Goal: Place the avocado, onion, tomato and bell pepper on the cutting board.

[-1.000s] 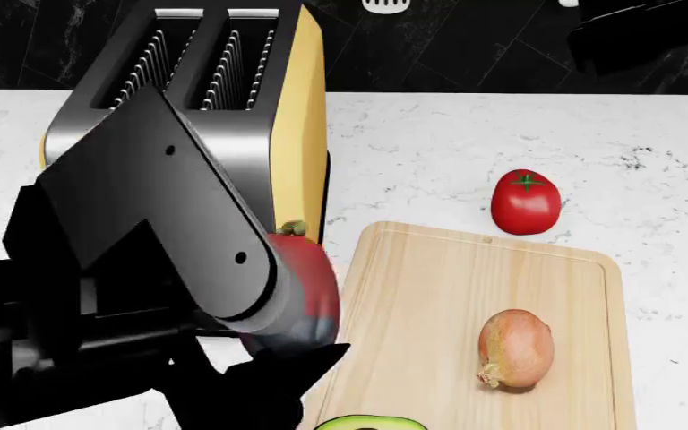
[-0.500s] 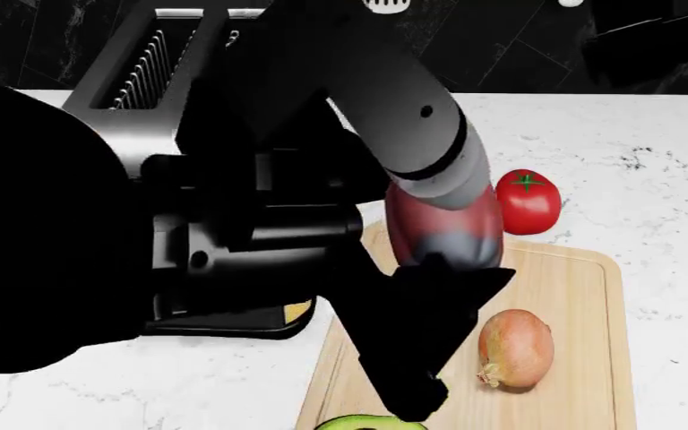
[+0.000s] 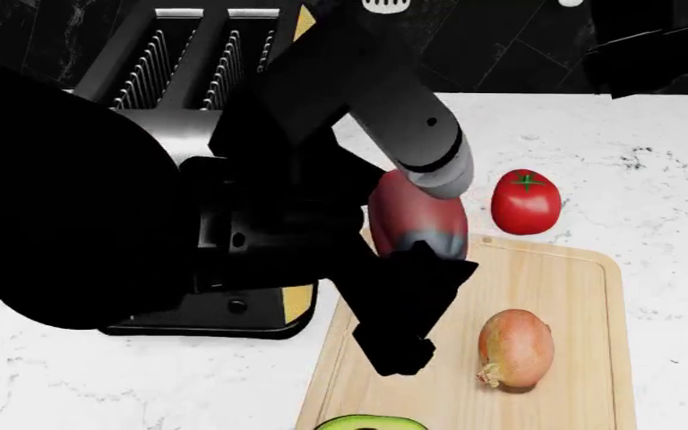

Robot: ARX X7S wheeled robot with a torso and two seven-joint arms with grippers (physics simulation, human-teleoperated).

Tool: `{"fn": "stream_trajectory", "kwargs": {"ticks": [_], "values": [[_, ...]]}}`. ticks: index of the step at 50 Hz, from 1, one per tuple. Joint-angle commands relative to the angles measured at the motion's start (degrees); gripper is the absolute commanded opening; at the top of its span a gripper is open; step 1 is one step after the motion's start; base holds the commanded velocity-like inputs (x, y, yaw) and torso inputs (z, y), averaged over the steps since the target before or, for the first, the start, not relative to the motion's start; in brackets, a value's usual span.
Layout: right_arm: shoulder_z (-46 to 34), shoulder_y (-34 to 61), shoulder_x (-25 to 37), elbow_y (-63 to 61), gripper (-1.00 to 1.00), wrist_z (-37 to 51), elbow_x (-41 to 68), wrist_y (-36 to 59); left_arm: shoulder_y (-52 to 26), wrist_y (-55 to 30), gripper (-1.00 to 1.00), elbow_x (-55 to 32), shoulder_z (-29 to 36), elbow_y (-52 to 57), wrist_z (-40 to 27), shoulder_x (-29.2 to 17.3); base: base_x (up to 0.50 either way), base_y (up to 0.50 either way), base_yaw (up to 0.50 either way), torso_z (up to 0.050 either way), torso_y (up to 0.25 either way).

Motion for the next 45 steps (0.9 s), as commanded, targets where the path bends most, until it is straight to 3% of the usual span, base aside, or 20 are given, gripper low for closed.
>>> {"fn": "stream_trajectory", "kwargs": {"ticks": [1, 32, 33, 45], "values": [[1.0, 0.1, -1.2, -0.5, 1.00, -1.2, -1.6, 0.0, 0.6, -1.6, -1.00, 0.6, 0.2, -2.2, 2.1, 1.2, 0.00, 0.00, 0.00, 0.000, 0.000], [2.0, -1.3, -0.9, -1.1, 1.00, -0.9, -1.3, -0.2, 3.8, -1.5, -1.00, 1.8, 1.9, -2.5, 2.1, 1.9, 0.00, 0.00, 0.00, 0.000, 0.000], [2.0, -1.2, -0.8, -1.0, 1.00, -0.9, -1.3, -0.2, 3.5, -1.7, 1.00, 1.6, 1.8, -2.8, 2.2, 1.9, 0.00, 0.00, 0.00, 0.000, 0.000], [1.3, 0.2, -1.0, -0.4, 1.00, -1.1, -1.2, -0.3, 0.4, -2.0, 1.00, -0.1, -0.4, -1.4, 0.8, 0.4, 0.00, 0.00, 0.00, 0.000, 0.000]]}}
